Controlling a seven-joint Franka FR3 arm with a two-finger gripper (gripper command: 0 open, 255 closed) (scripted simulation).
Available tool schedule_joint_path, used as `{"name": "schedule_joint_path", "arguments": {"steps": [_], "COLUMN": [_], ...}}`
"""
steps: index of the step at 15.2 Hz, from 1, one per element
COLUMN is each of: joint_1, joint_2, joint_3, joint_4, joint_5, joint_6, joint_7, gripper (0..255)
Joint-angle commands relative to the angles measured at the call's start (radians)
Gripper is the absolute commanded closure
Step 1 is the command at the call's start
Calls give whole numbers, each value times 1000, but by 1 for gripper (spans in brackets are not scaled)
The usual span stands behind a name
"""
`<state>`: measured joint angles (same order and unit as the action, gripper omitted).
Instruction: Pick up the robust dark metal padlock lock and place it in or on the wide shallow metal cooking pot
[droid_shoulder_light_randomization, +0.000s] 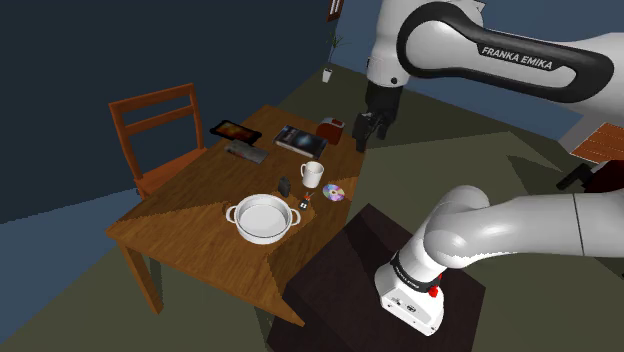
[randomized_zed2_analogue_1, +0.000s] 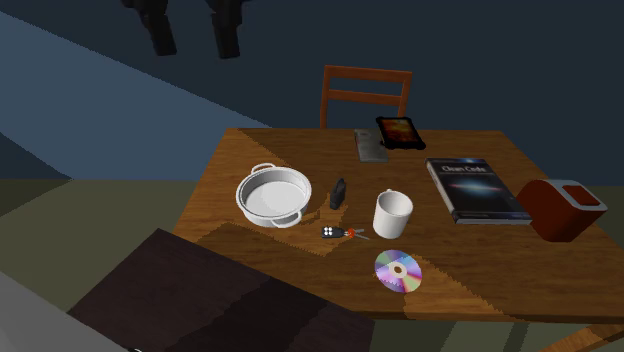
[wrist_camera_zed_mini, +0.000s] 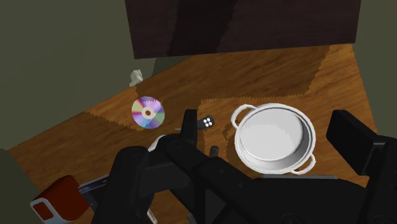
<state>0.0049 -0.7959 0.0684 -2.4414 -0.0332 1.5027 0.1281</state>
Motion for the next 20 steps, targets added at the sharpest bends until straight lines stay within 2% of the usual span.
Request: {"name": "schedule_joint_path", "arguments": {"steps": [1, 11, 20], "joint_1": [0, -34, -55], "joint_2": [0, 262, 595], "joint_3": [0, -52, -92], "joint_4": [0, -88, -36], "joint_5": [0, -18, -13], "joint_6": [0, 380, 686], "joint_7": [0, -25, -56], "gripper": [0, 0, 0]}}
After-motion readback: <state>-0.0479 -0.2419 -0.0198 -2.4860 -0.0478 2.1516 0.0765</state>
